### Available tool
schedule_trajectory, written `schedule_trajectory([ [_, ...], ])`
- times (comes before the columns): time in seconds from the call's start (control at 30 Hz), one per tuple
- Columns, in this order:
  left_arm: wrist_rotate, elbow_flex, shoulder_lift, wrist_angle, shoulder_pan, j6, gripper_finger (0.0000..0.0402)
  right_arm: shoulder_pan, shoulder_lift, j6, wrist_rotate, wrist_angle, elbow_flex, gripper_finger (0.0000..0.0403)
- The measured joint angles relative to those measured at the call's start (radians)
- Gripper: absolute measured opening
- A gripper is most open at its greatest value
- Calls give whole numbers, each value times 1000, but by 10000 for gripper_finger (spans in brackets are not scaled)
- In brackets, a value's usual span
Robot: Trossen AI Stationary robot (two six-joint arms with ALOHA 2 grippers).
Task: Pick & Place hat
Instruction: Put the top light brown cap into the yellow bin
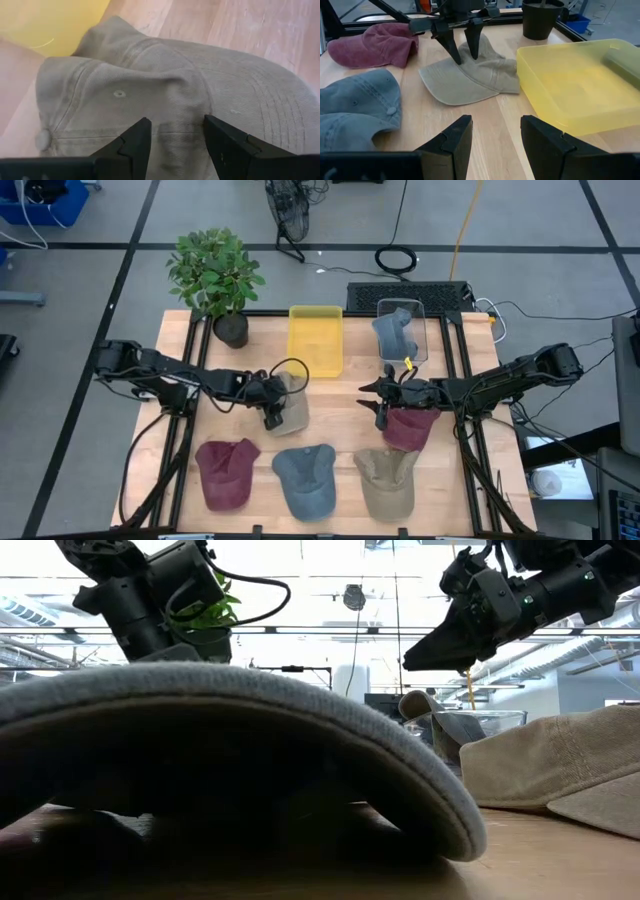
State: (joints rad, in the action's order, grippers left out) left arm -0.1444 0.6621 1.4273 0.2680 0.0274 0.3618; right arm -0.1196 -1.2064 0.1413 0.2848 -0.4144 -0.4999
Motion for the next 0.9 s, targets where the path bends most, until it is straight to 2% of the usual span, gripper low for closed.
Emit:
schedule_trajectory([
  [0.1,20,-1,-3,-5,-3,-5,179,0,0,0,0,0,0,153],
  [0.2,29,-1,-3,-6,-3,-20,159,0,0,0,1,0,0,153],
  [0.57,89,-2,-2,-4,-3,-66,15,0,0,0,1,1,0,153],
  [0.63,91,-2,-2,-4,-4,-68,9,0,0,0,1,1,0,153],
  [0.8,92,-2,-2,-4,-7,-68,34,0,0,0,1,1,0,153],
  [0.9,92,-2,-2,-4,-7,-68,33,0,0,0,1,1,0,153],
])
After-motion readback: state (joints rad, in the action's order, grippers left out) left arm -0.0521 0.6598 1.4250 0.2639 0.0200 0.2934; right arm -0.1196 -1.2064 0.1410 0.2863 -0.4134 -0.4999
